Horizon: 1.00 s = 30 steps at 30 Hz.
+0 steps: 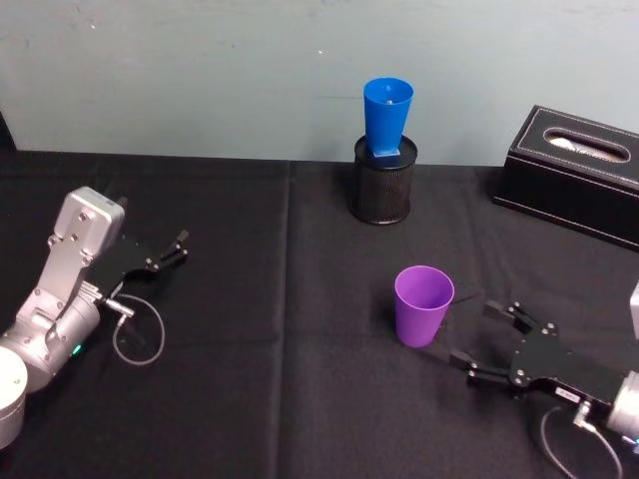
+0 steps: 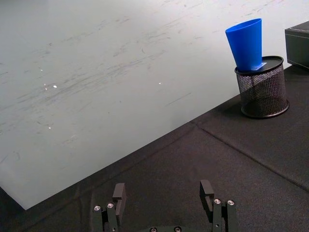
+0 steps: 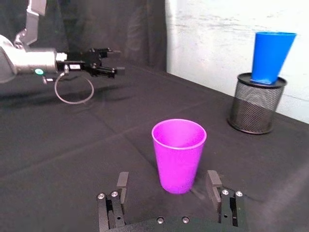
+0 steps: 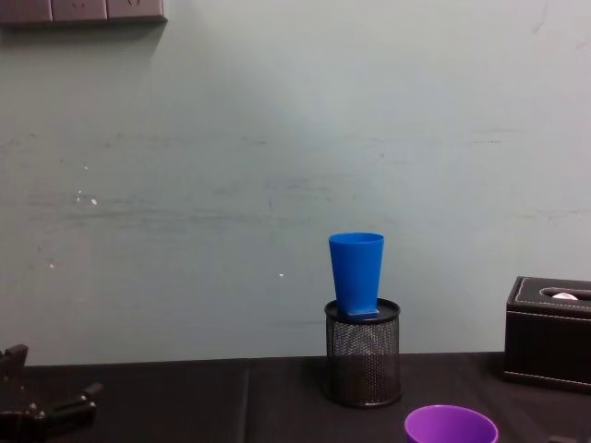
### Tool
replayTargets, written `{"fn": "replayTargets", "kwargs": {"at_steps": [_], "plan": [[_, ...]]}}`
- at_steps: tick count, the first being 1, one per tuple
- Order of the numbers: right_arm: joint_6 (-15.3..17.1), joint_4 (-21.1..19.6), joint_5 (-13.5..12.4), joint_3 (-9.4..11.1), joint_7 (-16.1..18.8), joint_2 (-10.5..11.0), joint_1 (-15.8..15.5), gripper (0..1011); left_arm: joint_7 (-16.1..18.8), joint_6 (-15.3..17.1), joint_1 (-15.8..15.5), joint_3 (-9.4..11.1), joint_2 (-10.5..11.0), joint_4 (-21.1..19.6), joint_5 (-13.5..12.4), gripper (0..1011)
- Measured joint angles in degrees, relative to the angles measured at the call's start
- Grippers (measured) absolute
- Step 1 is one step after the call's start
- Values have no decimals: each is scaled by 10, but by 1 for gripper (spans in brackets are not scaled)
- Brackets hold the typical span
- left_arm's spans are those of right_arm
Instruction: Pick up one cup with a gripper and tap it against the other cup.
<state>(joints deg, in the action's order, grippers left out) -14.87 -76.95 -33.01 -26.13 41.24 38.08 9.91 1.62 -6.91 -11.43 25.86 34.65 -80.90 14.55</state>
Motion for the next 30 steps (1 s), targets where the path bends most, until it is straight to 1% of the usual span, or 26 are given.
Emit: {"fn": "replayTargets", "kwargs": {"at_steps": [2, 8, 12, 15, 19, 22, 23, 26, 30], "plan": [[5, 8, -1, -1, 6, -10, 7, 1003, 0, 0, 0, 0, 0, 0, 0, 1004], [16, 29, 3, -4, 8, -36, 25, 1003, 0, 0, 0, 0, 0, 0, 0, 1005], [21, 51, 13, -7, 11, -55, 43, 1003, 0, 0, 0, 0, 0, 0, 0, 1005], [22, 60, 19, -9, 12, -65, 51, 1003, 0, 0, 0, 0, 0, 0, 0, 1005], [19, 83, 36, -11, 13, -83, 71, 1003, 0, 0, 0, 0, 0, 0, 0, 1005], [17, 96, 46, -14, 14, -93, 84, 1003, 0, 0, 0, 0, 0, 0, 0, 1004], [17, 96, 46, -14, 14, -93, 84, 1003, 0, 0, 0, 0, 0, 0, 0, 1004], [14, 111, 58, -18, 16, -105, 97, 1003, 0, 0, 0, 0, 0, 0, 0, 1004], [10, 124, 65, -18, 16, -116, 106, 1002, 0, 0, 0, 0, 0, 0, 0, 1005]]}}
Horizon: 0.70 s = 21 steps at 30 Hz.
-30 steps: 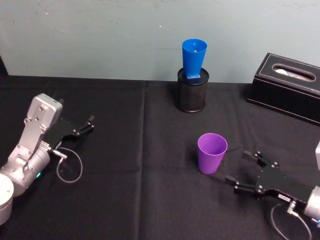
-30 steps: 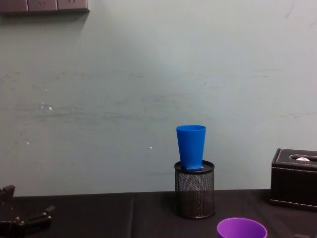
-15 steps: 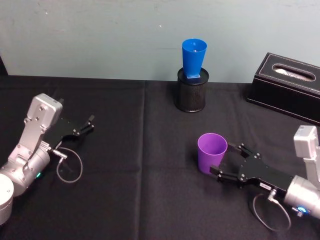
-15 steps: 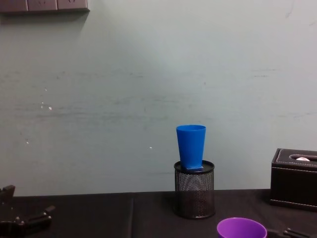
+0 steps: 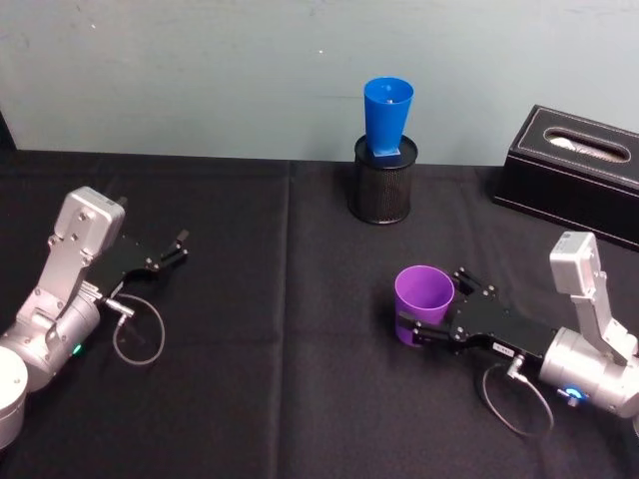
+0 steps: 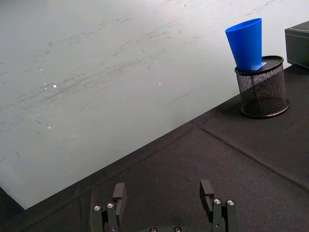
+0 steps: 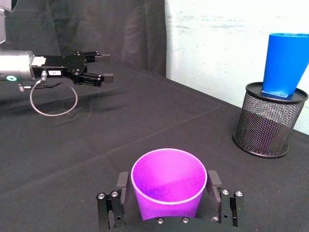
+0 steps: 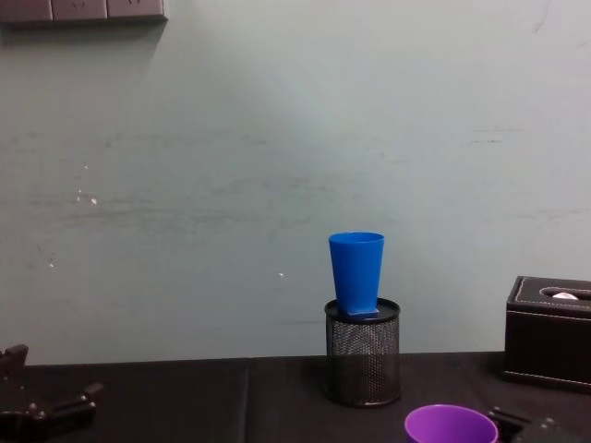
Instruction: Pick up one cup with a gripper and tap it against the other cup.
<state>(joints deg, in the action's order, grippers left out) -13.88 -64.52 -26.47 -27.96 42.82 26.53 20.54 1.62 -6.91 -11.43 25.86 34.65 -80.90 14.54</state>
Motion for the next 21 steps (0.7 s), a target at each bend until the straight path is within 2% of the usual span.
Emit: {"fn": "replayTargets", "kwargs": {"at_steps": [6, 8, 17, 21], "plan": [[-5, 13, 11, -1, -1, -11, 9, 1003, 0, 0, 0, 0, 0, 0, 0, 1005], [-6, 15, 17, 1, -11, -16, 9, 1003, 0, 0, 0, 0, 0, 0, 0, 1005], [-6, 15, 17, 1, -10, -15, 9, 1003, 0, 0, 0, 0, 0, 0, 0, 1005], [-6, 14, 16, 1, -10, -14, 9, 964, 0, 0, 0, 0, 0, 0, 0, 1005]]}}
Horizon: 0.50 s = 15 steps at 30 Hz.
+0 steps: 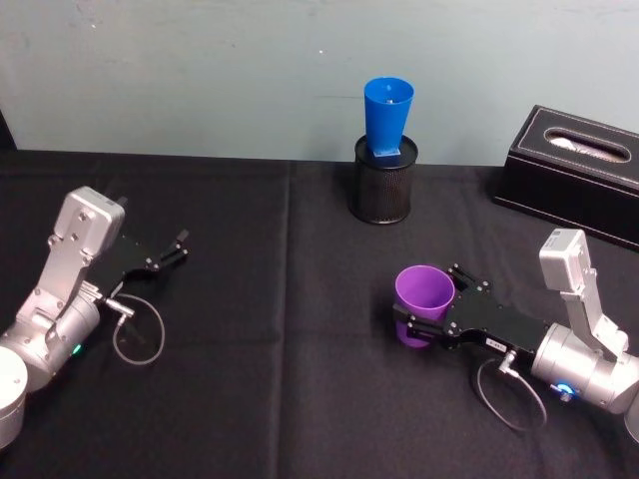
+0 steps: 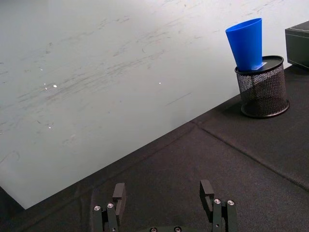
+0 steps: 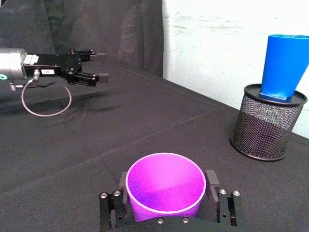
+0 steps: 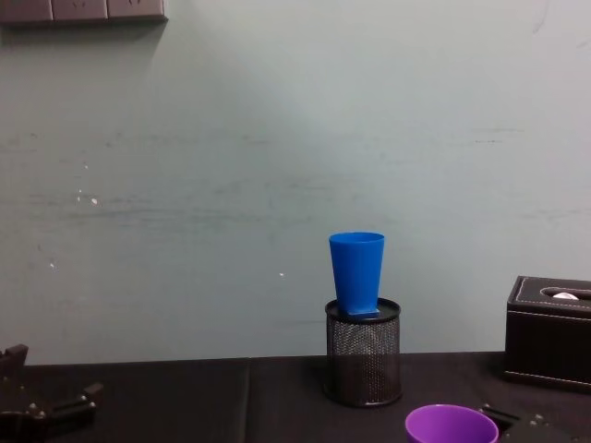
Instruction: Pick up one cup with a gripper and tap it against the other cup.
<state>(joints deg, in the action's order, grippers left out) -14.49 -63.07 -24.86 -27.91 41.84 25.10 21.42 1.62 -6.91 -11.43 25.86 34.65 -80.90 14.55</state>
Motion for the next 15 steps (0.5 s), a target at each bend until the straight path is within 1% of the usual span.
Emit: {"fn": "replayTargets", "kwargs": {"at_steps": [6, 15], "plan": [[0, 0, -1, 0, 1, 0, 0, 815, 0, 0, 0, 0, 0, 0, 0, 1005], [0, -1, -1, 0, 2, 1, 0, 756, 0, 0, 0, 0, 0, 0, 0, 1005]]}}
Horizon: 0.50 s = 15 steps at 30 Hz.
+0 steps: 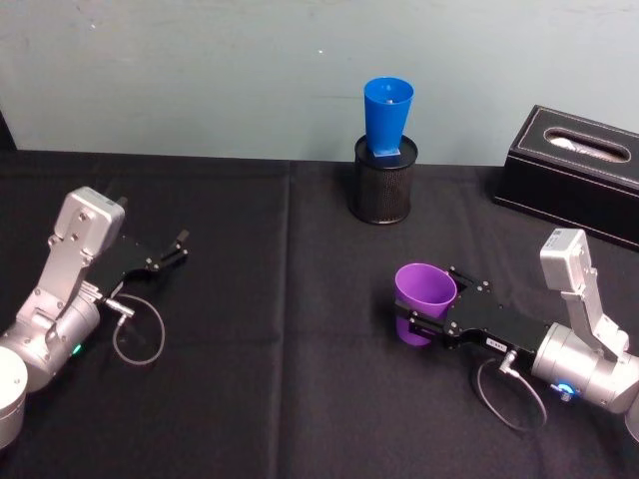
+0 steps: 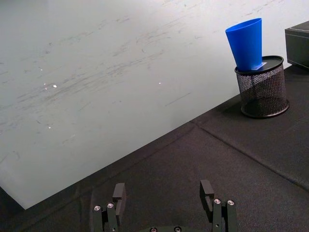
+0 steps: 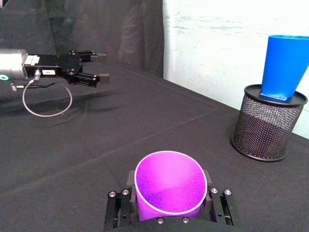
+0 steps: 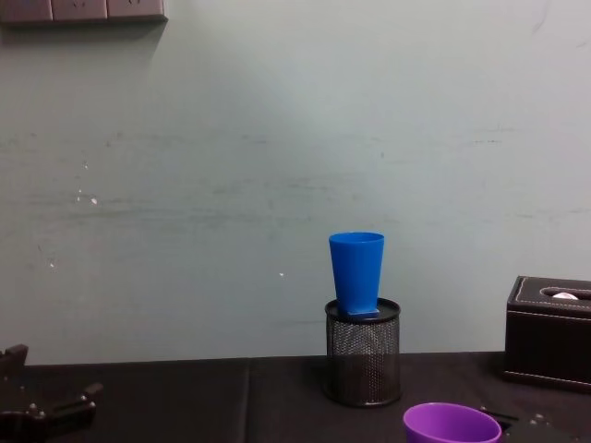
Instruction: Pick up one cup with a gripper and tap it against the other cup.
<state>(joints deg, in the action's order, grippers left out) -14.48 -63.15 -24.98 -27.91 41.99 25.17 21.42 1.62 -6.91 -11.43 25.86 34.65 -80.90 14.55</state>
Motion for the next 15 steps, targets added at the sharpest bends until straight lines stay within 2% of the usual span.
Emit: {"fn": "replayTargets", "kwargs": {"at_steps": [2, 6, 15], "plan": [[0, 0, 0, 0, 0, 0, 0, 748, 0, 0, 0, 0, 0, 0, 0, 1005], [12, -27, 0, 5, 0, 8, -3, 735, 0, 0, 0, 0, 0, 0, 0, 1005], [95, -112, -11, 14, -12, 33, 10, 735, 0, 0, 0, 0, 0, 0, 0, 1005]]}}
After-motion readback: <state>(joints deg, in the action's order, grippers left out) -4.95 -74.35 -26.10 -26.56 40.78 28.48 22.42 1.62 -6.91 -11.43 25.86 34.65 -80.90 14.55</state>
